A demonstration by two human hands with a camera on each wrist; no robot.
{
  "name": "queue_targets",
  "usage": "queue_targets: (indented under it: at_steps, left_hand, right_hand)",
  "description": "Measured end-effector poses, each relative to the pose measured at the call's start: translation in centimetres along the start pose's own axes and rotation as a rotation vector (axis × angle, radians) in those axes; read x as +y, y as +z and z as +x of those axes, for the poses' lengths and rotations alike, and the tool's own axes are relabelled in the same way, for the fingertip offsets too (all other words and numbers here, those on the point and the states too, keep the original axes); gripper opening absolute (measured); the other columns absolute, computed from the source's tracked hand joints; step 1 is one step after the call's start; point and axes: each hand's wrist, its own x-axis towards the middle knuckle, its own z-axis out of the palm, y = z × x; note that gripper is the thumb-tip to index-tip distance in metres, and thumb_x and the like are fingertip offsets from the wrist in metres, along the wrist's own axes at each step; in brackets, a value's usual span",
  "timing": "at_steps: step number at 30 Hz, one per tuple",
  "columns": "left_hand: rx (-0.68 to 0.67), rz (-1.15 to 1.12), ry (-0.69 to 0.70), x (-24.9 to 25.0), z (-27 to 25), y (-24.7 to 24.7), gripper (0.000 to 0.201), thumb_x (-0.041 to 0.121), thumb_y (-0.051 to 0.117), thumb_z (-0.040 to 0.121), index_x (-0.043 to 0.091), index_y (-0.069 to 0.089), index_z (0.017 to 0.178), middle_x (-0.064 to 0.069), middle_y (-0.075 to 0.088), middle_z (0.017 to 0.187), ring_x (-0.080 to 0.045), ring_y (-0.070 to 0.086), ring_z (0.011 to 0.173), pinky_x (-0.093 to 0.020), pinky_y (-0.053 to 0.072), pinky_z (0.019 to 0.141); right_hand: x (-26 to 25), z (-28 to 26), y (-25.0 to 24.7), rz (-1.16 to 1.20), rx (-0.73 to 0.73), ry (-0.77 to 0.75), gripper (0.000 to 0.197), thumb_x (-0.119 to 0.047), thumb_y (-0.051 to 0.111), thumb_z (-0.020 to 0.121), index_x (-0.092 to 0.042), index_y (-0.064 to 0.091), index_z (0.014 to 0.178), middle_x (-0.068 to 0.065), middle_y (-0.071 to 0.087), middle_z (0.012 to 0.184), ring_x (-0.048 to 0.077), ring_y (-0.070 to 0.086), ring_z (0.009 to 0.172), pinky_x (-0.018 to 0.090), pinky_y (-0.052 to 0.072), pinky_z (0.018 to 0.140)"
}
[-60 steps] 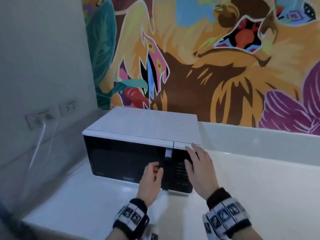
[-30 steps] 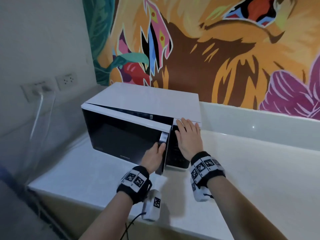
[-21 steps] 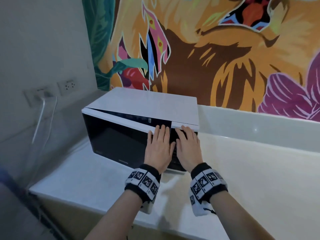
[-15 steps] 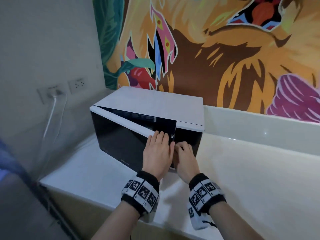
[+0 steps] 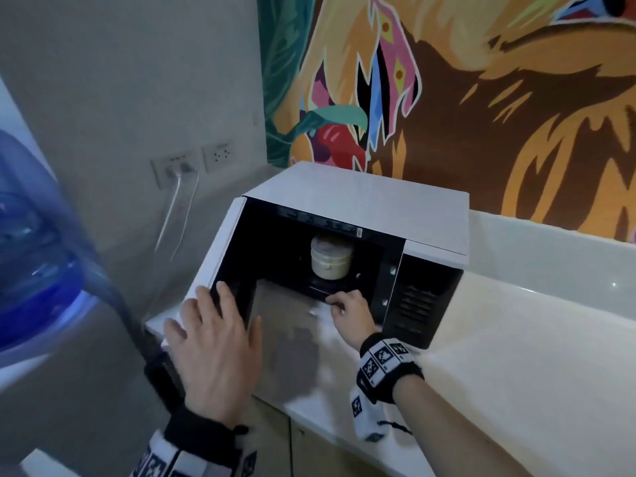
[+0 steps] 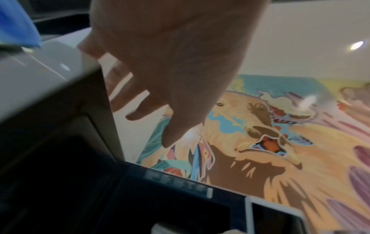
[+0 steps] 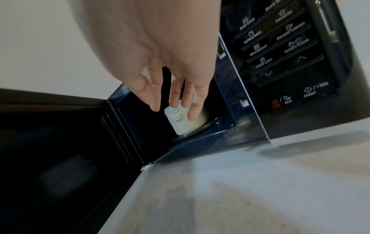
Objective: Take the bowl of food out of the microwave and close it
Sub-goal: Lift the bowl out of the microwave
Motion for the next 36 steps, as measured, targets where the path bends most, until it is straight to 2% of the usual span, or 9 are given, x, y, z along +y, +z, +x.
queue_targets:
  at_steps: [5,9,14,17,20,24,29,33,36]
  left_hand:
    - [0.105,-0.038,-0.123,-2.1,1.8,2.8,0.076,0.031,0.072,0.072,-0.002,0.042,0.134,-0.036,0.036,0.137,-0.051,0.032,0.125,-0.071,0.013,0.105]
    - [0.101,-0.095,-0.005,-0.3,4.3,5.3,0.076,0.026,0.071,0.070,0.002,0.042,0.137,-0.035,0.034,0.145,-0.051,0.022,0.137,-0.061,-0.016,0.110]
    - [0.014,-0.220,0.471,8.1,11.5,9.9,0.035,0.022,0.054,0.082,0.013,0.058,0.116,-0.016,0.061,0.125,-0.037,0.049,0.126,-0.059,0.007,0.113]
    - [-0.178,-0.324,0.615,11.7,17.2,12.5,0.031,0.018,0.043,0.089,0.010,0.054,0.116,-0.014,0.058,0.119,-0.034,0.053,0.114,-0.047,0.027,0.112]
    - [-0.287,-0.434,0.420,13.3,22.2,15.9,0.035,0.024,0.037,0.094,0.000,0.050,0.116,-0.025,0.051,0.119,-0.041,0.051,0.110,-0.048,0.041,0.095]
    - [-0.568,-0.533,0.168,14.8,25.7,18.5,0.051,0.033,0.024,0.098,-0.003,0.040,0.130,-0.031,0.041,0.135,-0.043,0.042,0.126,-0.045,0.036,0.104]
    - [-0.771,-0.863,-0.062,15.9,27.1,19.4,0.047,0.022,0.036,0.097,-0.006,0.034,0.134,-0.028,0.044,0.141,-0.039,0.045,0.129,-0.043,0.037,0.110]
    - [-0.785,-1.041,-0.150,15.6,27.8,21.2,0.049,0.021,0.051,0.084,-0.003,0.045,0.126,-0.018,0.055,0.131,-0.034,0.055,0.119,-0.049,0.045,0.104]
    - [-0.723,-1.084,-0.129,14.9,26.2,20.3,0.047,0.030,0.052,0.089,0.003,0.041,0.127,-0.014,0.056,0.128,-0.032,0.055,0.117,-0.045,0.043,0.106]
  right_hand:
    - [0.0,2.1,0.1,0.154,0.012,0.109,0.026,-0.008,0.048,0.091,-0.011,0.063,0.111,0.003,0.042,0.104,0.028,0.053,0.110,0.031,0.041,0.101]
    - [0.2,4.4,0.1,0.201,0.059,0.167,0.026,-0.005,0.049,0.090,-0.009,0.062,0.112,0.005,0.043,0.107,0.026,0.056,0.107,0.029,0.042,0.099]
    - [0.0,8.4,-0.3,0.327,0.147,0.285,0.028,-0.007,0.048,0.089,-0.006,0.060,0.114,0.004,0.052,0.100,0.020,0.053,0.098,0.039,0.044,0.099]
    - [0.3,11.3,-0.3,0.484,0.201,0.401,0.035,-0.011,0.047,0.088,-0.009,0.055,0.122,0.009,0.060,0.117,0.030,0.057,0.107,0.048,0.048,0.099]
    - [0.6,14.0,-0.7,0.612,0.236,0.503,0.036,-0.017,0.046,0.093,-0.001,0.050,0.125,0.019,0.054,0.128,0.039,0.053,0.112,0.053,0.044,0.101]
    - [1.5,17.0,-0.3,0.673,0.136,0.630,0.053,-0.027,0.039,0.096,0.004,0.032,0.138,0.021,0.034,0.149,0.035,0.034,0.136,0.045,0.029,0.114]
    - [-0.2,16.9,-1.2,0.795,0.074,0.691,0.045,-0.024,0.045,0.096,-0.002,0.039,0.135,0.014,0.048,0.138,0.030,0.046,0.125,0.039,0.041,0.102]
    - [-0.4,16.3,-1.4,0.882,0.066,0.711,0.052,-0.026,0.053,0.093,-0.007,0.035,0.138,0.012,0.042,0.144,0.029,0.041,0.128,0.040,0.041,0.102]
    - [-0.8,14.9,-1.6,0.970,0.068,0.686,0.056,-0.025,0.053,0.094,-0.010,0.029,0.142,0.008,0.037,0.146,0.028,0.037,0.131,0.042,0.039,0.105]
